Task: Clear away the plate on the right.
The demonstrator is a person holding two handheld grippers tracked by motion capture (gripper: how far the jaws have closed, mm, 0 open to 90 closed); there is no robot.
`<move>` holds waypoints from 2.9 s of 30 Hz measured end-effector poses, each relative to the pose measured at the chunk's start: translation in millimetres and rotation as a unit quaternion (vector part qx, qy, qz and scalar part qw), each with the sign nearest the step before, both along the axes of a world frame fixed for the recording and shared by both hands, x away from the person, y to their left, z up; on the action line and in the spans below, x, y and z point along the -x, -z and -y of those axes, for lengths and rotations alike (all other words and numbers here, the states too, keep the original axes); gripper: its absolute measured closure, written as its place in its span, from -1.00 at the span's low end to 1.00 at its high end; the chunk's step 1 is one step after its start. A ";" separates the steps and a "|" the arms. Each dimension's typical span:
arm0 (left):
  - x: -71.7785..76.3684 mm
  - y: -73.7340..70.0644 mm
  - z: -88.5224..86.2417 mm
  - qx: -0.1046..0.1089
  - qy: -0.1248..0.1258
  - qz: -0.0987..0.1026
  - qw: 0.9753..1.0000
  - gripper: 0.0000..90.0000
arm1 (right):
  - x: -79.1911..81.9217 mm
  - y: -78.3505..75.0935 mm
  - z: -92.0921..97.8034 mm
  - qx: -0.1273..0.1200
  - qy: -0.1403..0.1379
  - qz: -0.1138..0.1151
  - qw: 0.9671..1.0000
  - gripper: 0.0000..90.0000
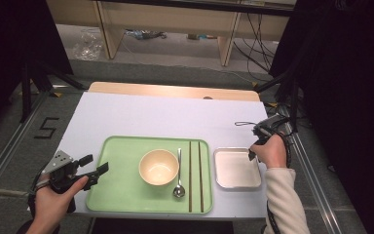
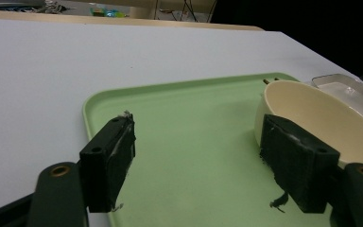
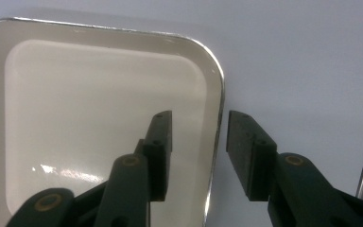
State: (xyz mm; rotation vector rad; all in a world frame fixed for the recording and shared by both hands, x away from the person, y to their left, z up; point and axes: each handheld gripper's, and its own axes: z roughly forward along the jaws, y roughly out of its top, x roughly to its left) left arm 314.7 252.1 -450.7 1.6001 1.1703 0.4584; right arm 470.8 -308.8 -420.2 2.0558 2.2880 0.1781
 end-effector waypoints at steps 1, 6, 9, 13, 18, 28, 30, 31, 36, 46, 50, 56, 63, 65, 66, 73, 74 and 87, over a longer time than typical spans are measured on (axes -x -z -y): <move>0.2 0.1 0.0 0.000 0.000 0.000 1.000 -0.40 | -0.1 0.8 0.0 0.000 0.002 -0.001 1.000 0.43; 1.4 -0.9 -0.1 0.001 -0.001 0.002 1.000 -0.40 | 0.3 7.7 -0.5 0.011 0.020 -0.029 0.999 0.50; 1.5 -1.2 0.1 0.000 -0.001 0.003 1.000 -0.40 | -0.4 19.1 7.7 0.011 -0.022 -0.024 0.999 0.53; 1.1 -1.2 0.6 -0.001 0.000 0.003 1.000 -0.40 | 0.0 23.8 7.7 0.006 0.000 -0.035 0.999 0.58; 0.9 -0.9 0.3 0.000 0.000 0.002 1.000 -0.40 | -0.4 25.0 10.2 0.001 0.006 -0.057 0.998 0.66; 1.0 -1.1 0.7 -0.001 0.000 0.002 1.000 -0.40 | -0.3 24.8 9.6 -0.008 0.036 -0.068 0.997 0.85; 1.0 -1.1 0.7 -0.002 0.001 0.002 1.000 -0.40 | -1.3 25.2 12.1 -0.011 0.029 -0.065 0.997 0.86; 0.9 -1.1 0.7 -0.002 0.001 0.002 1.000 -0.40 | -1.9 24.7 13.2 -0.009 0.025 -0.071 0.997 0.87; 0.9 -1.2 0.6 -0.001 0.000 0.002 1.000 -0.40 | -1.3 25.7 12.8 -0.014 0.043 -0.063 0.997 0.88; 0.8 -1.2 0.4 -0.001 0.000 0.002 1.000 -0.40 | 3.2 8.0 4.0 -0.035 0.100 -0.064 0.992 0.95; 0.8 -1.3 0.3 -0.001 0.000 0.003 1.000 -0.40 | 5.9 -2.9 4.0 -0.044 0.111 -0.066 0.991 0.99; 0.8 -1.7 0.2 0.001 0.001 0.003 1.000 -0.39 | 10.0 -15.5 5.0 -0.046 0.093 -0.052 0.993 1.00; -1.3 -5.0 -1.1 0.005 0.001 0.007 1.000 -0.39 | 12.6 -25.9 10.5 -0.065 0.071 -0.033 0.995 1.00; -2.5 -7.3 -2.9 0.003 -0.002 0.009 1.000 -0.39 | 13.2 -30.0 10.9 -0.073 0.058 -0.027 0.995 1.00; -2.9 -8.6 -3.7 0.003 -0.004 0.011 1.000 -0.39 | 13.7 -32.9 4.0 -0.087 0.101 -0.023 0.991 1.00; -4.5 -14.3 -4.4 -0.008 0.002 0.001 1.000 -0.40 | 17.0 -47.9 -0.3 -0.124 0.083 -0.007 0.989 1.00; -5.1 -14.6 -3.8 -0.011 0.003 -0.002 1.000 -0.41 | 17.8 -48.8 0.4 -0.127 0.071 0.009 0.989 1.00; -25.2 -31.6 25.9 -0.003 0.046 -0.014 0.999 -0.43 | 24.2 -69.0 -13.7 -0.193 0.034 0.054 0.979 1.00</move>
